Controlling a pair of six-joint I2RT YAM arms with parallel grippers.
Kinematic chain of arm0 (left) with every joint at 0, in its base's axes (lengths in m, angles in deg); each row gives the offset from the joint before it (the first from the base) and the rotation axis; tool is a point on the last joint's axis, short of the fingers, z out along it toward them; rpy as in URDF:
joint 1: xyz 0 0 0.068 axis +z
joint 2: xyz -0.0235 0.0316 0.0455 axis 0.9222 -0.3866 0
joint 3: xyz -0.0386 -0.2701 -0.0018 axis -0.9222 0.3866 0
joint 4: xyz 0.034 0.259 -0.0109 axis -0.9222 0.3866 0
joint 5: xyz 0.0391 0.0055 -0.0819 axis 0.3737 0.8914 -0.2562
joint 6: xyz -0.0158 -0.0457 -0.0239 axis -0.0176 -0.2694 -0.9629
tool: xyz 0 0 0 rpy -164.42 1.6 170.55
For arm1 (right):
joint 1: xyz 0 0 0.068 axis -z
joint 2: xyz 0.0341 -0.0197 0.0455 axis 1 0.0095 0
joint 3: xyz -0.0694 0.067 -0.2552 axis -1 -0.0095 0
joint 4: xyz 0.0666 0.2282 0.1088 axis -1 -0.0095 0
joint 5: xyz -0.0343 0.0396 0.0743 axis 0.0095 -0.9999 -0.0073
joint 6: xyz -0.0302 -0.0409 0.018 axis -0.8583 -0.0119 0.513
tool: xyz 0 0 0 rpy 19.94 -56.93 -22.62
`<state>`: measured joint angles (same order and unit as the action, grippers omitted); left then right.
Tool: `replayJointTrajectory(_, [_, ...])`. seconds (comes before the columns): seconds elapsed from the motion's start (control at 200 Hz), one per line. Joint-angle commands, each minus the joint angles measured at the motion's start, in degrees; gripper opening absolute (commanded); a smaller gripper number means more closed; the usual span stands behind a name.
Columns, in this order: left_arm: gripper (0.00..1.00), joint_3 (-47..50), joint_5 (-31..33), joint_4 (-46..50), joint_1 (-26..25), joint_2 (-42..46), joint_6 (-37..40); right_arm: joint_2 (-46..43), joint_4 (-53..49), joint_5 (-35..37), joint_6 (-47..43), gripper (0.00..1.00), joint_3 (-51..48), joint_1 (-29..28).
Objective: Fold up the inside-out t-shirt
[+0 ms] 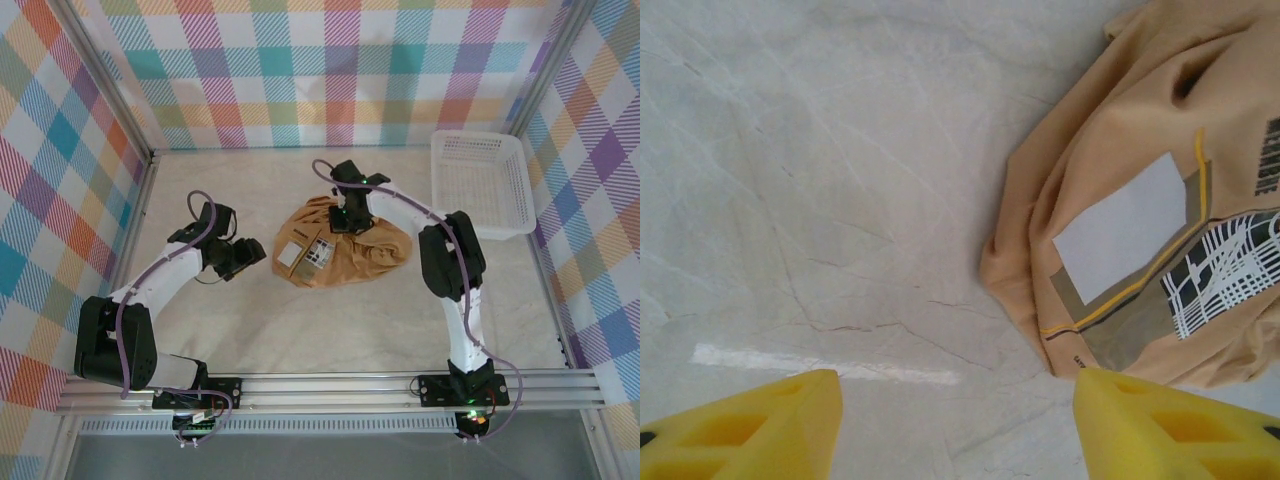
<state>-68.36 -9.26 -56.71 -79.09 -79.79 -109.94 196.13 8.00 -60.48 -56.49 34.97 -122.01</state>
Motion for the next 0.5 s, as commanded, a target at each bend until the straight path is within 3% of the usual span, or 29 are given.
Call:
replayJointTrajectory(0.0, [0.63, -0.16, -2.56, -2.95, 0.67, -1.14, -0.82, -10.59, -3.92, -2.38, 3.7, 0.0, 4.66, 0.21])
replayJointTrajectory(0.12, [0.63, -0.66, -3.92, -4.76, 0.67, -2.54, -1.39, -17.27, -6.25, -2.47, 6.08, 0.0, 9.75, 0.23])
replayJointTrajectory(0.24, [0.63, -2.61, -4.6, -5.31, 0.65, -4.45, -1.28, -21.74, -9.18, 2.39, 6.56, 0.0, 15.72, 0.55])
replayJointTrajectory(0.345, [0.63, -4.83, -6.16, -6.07, 0.6, -6.65, -1.33, -22.88, -10.93, 6.33, 6.21, 0.0, 20.2, 2.34])
replayJointTrajectory(0.495, [0.63, -6.62, -7.4, -8.99, -1.38, -8.86, -2.85, -21.1, -10.79, 5.72, 6.39, 0.0, 20.01, 5.62])
